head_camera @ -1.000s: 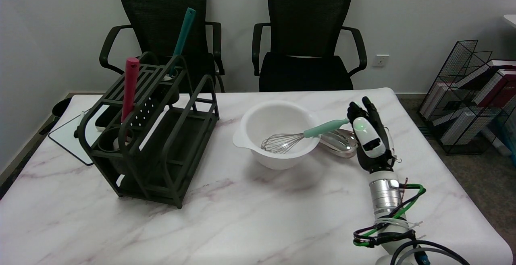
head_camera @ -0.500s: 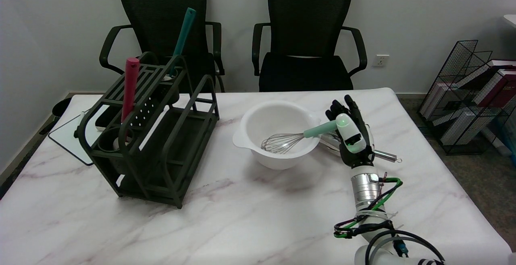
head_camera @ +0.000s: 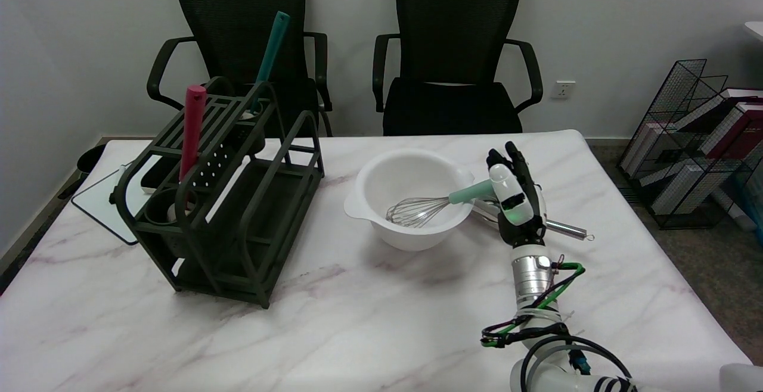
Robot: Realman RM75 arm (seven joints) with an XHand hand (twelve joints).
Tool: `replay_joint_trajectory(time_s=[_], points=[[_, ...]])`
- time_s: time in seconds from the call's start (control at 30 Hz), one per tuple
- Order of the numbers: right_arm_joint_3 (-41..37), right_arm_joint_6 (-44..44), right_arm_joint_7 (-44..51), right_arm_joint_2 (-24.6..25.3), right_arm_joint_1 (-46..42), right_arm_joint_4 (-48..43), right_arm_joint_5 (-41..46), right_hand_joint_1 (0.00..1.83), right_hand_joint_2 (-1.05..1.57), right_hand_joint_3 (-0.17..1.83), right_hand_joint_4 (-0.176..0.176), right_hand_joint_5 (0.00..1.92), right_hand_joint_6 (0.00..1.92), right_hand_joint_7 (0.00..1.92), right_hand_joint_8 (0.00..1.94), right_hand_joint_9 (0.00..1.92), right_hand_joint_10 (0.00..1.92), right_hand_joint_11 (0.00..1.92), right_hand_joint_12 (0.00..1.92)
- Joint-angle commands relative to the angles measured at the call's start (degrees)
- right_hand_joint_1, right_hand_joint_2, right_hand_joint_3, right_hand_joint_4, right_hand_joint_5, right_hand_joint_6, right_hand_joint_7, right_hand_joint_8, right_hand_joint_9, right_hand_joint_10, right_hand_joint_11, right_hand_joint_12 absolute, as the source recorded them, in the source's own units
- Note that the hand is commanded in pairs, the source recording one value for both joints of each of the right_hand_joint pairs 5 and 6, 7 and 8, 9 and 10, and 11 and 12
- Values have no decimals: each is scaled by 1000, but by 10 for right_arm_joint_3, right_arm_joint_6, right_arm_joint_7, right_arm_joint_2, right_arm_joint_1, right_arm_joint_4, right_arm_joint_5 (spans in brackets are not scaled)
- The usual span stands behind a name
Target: Pick up the whisk.
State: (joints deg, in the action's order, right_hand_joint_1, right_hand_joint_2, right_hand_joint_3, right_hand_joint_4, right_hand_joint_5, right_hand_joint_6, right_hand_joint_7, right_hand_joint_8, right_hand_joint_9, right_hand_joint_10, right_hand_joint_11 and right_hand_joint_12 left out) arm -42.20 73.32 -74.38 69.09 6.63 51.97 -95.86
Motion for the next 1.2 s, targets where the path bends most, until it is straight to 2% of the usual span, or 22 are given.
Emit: replay_joint_trajectory(time_s=[0.03, 0.53, 0.9, 1.2], points=[[6, 9, -4, 31, 36, -40, 2, 791, 106, 741, 0, 151, 151, 365, 365, 275, 275, 125, 125], [6, 12, 31, 41, 33, 0, 2, 770, 317, 654, 0, 150, 150, 369, 369, 224, 224, 1, 1], [6, 10, 78, 41, 33, 50, 2, 788, 415, 703, 0, 265, 265, 365, 365, 203, 203, 0, 0], [11, 8, 79, 41, 46, 57, 1, 799, 438, 729, 0, 305, 305, 360, 360, 200, 200, 0, 0]])
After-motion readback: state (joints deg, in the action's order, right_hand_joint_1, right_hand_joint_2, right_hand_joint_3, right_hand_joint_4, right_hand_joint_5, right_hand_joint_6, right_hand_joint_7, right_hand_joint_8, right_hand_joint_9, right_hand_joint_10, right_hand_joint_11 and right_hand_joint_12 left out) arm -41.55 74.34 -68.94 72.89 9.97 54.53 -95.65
